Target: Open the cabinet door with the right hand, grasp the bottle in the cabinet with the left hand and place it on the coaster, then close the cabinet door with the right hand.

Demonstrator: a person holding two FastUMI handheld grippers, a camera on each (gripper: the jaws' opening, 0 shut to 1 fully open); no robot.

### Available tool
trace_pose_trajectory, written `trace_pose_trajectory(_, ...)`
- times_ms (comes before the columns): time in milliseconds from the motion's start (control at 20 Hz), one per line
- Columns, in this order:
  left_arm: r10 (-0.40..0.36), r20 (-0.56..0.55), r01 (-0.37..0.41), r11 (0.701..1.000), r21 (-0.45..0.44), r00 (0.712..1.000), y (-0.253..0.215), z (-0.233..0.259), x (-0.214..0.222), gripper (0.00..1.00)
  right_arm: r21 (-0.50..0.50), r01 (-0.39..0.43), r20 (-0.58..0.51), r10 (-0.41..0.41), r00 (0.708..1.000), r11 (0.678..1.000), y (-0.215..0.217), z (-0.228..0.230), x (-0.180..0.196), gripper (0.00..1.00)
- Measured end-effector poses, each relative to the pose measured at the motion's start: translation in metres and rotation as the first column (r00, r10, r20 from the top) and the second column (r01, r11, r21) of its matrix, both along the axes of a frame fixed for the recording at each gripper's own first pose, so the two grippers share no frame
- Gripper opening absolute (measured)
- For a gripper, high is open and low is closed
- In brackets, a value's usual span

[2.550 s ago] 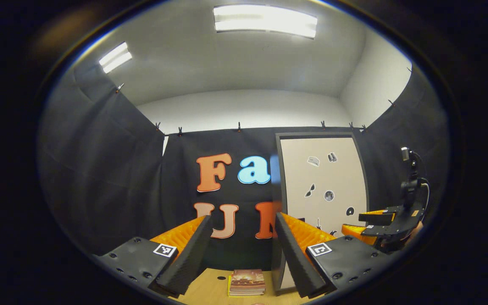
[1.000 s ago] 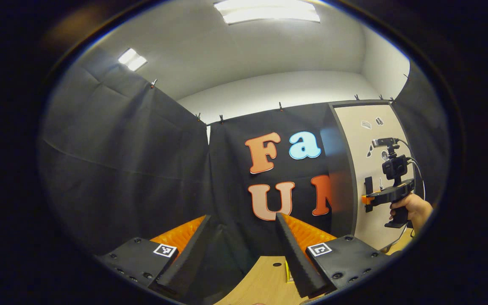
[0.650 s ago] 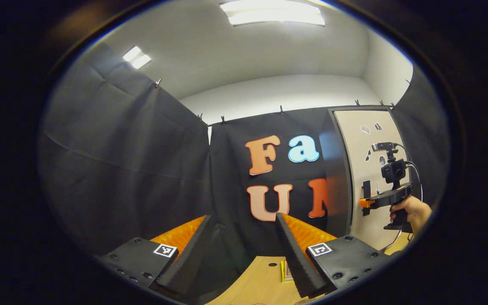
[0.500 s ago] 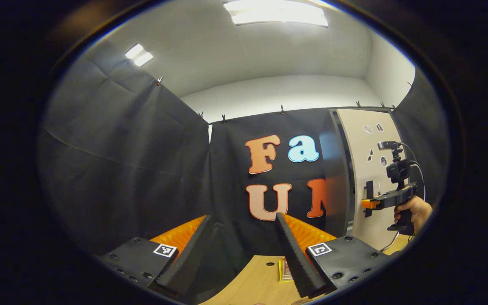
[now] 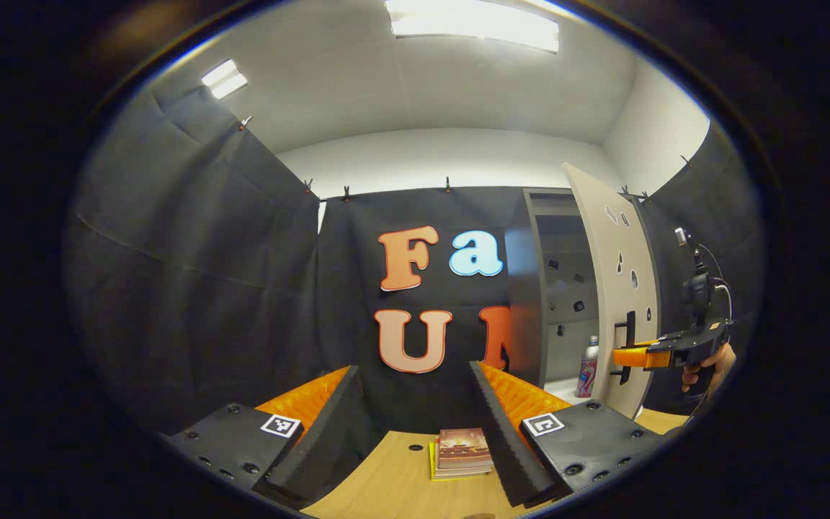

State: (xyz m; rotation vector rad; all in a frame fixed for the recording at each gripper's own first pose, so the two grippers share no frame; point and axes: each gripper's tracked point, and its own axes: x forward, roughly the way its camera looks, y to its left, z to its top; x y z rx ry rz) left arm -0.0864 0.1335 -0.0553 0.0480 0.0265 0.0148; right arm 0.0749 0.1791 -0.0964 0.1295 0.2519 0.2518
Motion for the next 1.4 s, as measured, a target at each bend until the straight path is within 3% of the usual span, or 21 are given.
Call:
trace_pose_trajectory(50, -0.017, -0.010, 0.017, 1.000, -0.006, 1.000, -0.009, -0.004, 0.003, 0.93, -0.002, -0.007, 0.010, 0.007, 1.000, 1.000, -0.003, 0.002, -0.009, 0.22)
trace_pose_trajectory(500, -0.176, -0.046, 0.173, 0.983, -0.064, 0.983, -0.089, -0.035, 0.039, 0.96, 0.025, -0.072, 0.092, 0.069, 0.993, 0.997, -0.054, 0.020, -0.076, 0.21)
trace_pose_trajectory(650, -0.240, -0.015, 0.240, 0.970, -0.043, 0.971, -0.129, -0.037, 0.050, 0.92, 0.034, -0.092, 0.127, 0.087, 0.988, 0.995, -0.075, 0.025, -0.099, 0.21)
trace_pose_trajectory(700, -0.254, -0.007, 0.253, 0.967, -0.039, 0.967, -0.142, -0.039, 0.055, 0.96, 0.045, -0.099, 0.131, 0.092, 0.987, 0.994, -0.084, 0.026, -0.107, 0.21)
trace_pose_trajectory(750, -0.268, -0.007, 0.267, 0.963, -0.039, 0.964, -0.155, -0.043, 0.058, 0.92, 0.051, -0.103, 0.137, 0.095, 0.986, 0.993, -0.094, 0.026, -0.114, 0.21)
trace_pose_trajectory(800, -0.283, -0.009, 0.282, 0.958, -0.040, 0.959, -0.171, -0.050, 0.061, 0.96, 0.050, -0.103, 0.144, 0.095, 0.985, 0.993, -0.096, 0.028, -0.114, 0.21)
trace_pose_trajectory(1000, -0.355, -0.034, 0.353, 0.933, -0.065, 0.934, -0.227, -0.072, 0.075, 0.92, 0.026, -0.066, 0.173, 0.060, 0.983, 0.997, -0.123, 0.029, -0.127, 0.21)
trace_pose_trajectory(1100, -0.406, -0.022, 0.403, 0.912, -0.078, 0.914, -0.258, -0.080, 0.087, 0.97, -0.006, -0.057, 0.197, 0.057, 0.979, 0.998, -0.136, 0.030, -0.136, 0.21)
trace_pose_trajectory(1400, -0.448, -0.093, 0.439, 0.892, -0.105, 0.889, -0.328, -0.128, 0.127, 0.98, -0.006, -0.022, 0.212, 0.023, 0.977, 1.000, -0.171, 0.024, -0.140, 0.20)
